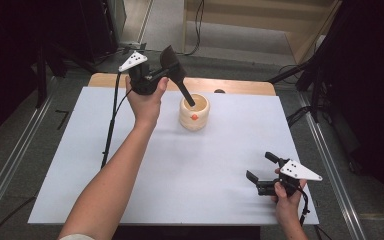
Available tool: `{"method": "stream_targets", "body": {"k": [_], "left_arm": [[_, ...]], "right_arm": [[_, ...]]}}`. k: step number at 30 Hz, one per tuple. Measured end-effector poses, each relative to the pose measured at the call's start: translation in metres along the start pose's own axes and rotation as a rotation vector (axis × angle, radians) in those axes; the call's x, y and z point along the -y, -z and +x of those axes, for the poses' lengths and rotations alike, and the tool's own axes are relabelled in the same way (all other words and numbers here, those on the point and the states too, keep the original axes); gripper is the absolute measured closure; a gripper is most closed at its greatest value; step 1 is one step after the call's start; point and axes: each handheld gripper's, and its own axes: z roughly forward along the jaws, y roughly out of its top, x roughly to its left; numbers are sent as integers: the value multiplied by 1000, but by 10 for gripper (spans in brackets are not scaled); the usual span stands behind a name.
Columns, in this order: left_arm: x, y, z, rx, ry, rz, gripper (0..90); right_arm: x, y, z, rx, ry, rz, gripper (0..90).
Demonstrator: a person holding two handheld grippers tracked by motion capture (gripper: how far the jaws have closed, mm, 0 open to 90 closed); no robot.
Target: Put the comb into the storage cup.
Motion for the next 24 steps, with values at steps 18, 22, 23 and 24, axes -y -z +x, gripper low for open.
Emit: {"method": "stream_targets", "body": {"k": [18,22,23,24], "left_arm": [[16,-18,5,-38,1,13,851],[21,-20,6,-43,4,19,851],[22,-20,6,-42,7,19,851],[23,-20,7,-44,5,20,851]], "right_arm": [[0,1,0,-8,-8,-5,0],[0,1,0,-9,-10,-5,0],[0,0,0,-10,-9,-5,0],[0,0,0,-10,-7,-5,0]]}}
